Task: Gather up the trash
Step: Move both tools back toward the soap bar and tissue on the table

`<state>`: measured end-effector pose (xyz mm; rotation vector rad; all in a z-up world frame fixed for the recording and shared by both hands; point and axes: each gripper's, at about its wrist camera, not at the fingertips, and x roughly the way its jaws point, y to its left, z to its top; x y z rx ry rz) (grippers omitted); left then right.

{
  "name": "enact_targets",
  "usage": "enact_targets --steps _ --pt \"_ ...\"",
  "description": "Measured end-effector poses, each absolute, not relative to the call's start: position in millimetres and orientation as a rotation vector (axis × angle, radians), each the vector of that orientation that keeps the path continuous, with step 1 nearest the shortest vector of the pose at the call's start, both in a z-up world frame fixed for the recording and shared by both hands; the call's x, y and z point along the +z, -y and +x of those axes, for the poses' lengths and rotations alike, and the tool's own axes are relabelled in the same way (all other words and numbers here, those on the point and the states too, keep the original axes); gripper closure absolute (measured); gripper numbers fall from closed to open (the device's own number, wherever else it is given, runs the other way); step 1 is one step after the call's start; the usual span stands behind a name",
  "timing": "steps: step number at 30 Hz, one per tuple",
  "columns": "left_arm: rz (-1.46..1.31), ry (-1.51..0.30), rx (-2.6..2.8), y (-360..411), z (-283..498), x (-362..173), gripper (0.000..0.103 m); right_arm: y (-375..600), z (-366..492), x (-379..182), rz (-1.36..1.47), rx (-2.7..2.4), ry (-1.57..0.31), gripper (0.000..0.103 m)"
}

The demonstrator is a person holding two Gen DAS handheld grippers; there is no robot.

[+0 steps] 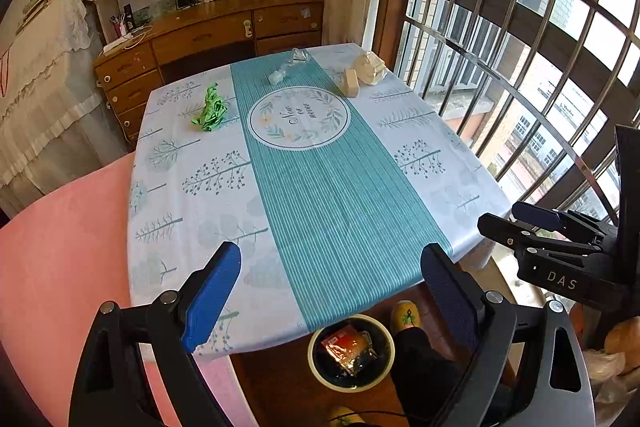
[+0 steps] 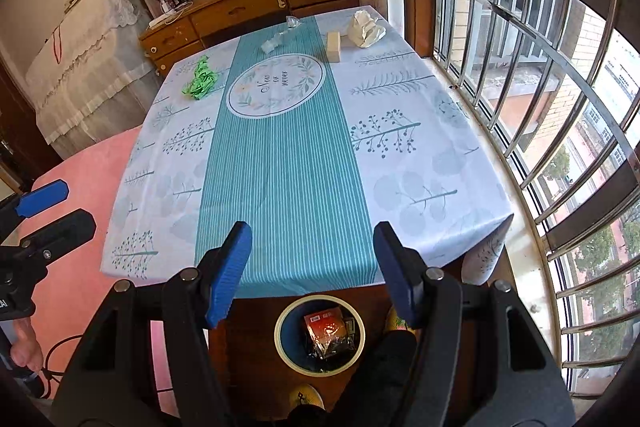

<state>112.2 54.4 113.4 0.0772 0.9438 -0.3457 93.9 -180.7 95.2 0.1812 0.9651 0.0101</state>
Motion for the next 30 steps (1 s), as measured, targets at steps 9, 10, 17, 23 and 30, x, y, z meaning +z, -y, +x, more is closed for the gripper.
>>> enact_targets --steps 9,10,17,23,30 --pt "0.03 -1.013 -0.228 13 249 88 0.01 256 238 52 0.183 0.099 -1.049 0.043" --pt "0.025 -1.034 -0.224 24 265 84 0.01 265 253 49 0.189 0.105 -1.061 0.043" --pt "-0.016 -1.124 -0.186 100 380 52 0.01 332 366 31 0.198 0.173 -1.09 0.042" --pt "-0.013 -1.163 -0.141 150 470 17 0.01 379 448 8 0.244 0.19 -1.101 0.042" --pt "-0.011 -1.217 -0.08 170 548 -34 0.017 401 499 -26 0.323 0.208 -1.131 0.042"
